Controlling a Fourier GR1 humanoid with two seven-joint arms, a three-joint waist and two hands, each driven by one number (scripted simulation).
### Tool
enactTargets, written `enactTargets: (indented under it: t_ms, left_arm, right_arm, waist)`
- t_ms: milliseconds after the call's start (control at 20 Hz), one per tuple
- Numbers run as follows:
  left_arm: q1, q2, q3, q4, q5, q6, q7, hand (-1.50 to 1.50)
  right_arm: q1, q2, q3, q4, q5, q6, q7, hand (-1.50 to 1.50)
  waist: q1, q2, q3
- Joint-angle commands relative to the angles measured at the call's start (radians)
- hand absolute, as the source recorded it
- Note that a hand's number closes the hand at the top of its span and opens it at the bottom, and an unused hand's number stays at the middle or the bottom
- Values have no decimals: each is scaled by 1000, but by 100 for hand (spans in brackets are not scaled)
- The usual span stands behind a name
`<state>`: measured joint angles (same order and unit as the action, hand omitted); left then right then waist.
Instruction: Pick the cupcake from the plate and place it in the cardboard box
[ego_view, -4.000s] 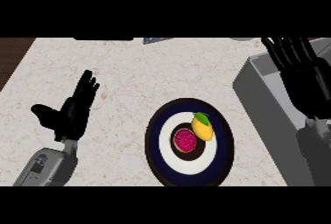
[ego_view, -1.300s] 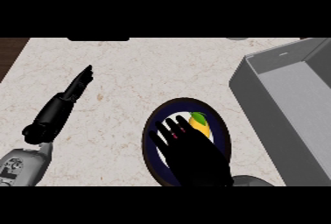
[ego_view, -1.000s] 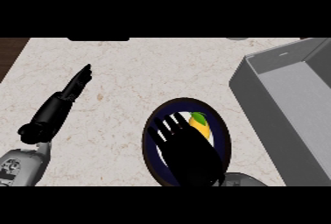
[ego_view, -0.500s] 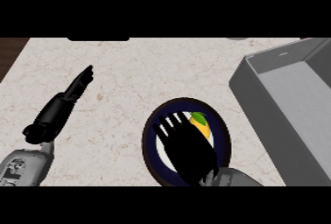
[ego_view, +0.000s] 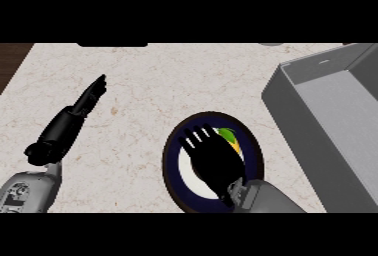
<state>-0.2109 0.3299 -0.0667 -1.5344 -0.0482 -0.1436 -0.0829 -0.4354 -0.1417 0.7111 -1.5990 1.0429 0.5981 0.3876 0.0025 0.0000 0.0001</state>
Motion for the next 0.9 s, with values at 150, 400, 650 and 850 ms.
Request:
enactTargets:
  t_ms: [150, 400, 650, 850]
  left_arm:
    - [-47, -22, 27, -7, -10, -33, 56, 0]
    - [-27, -73, 16, 33, -86, 7, -15, 0]
    - [10, -63, 45, -5, -88, -33, -8, 0]
    - [-3, -54, 66, -20, -46, -75, 25, 0]
  right_arm:
    - [-43, 73, -37, 141, 103, -24, -20, -150]
    - [43, 1, -83, 124, 130, -93, -115, -150]
    - [26, 89, -78, 161, 163, -32, -134, -150]
    - [23, 20, -45, 210, 197, -159, -293, 150]
  waist:
    - [2, 0, 0]
    - [-3, 1, 0]
    - [0, 0, 0]
    - [0, 0, 0]
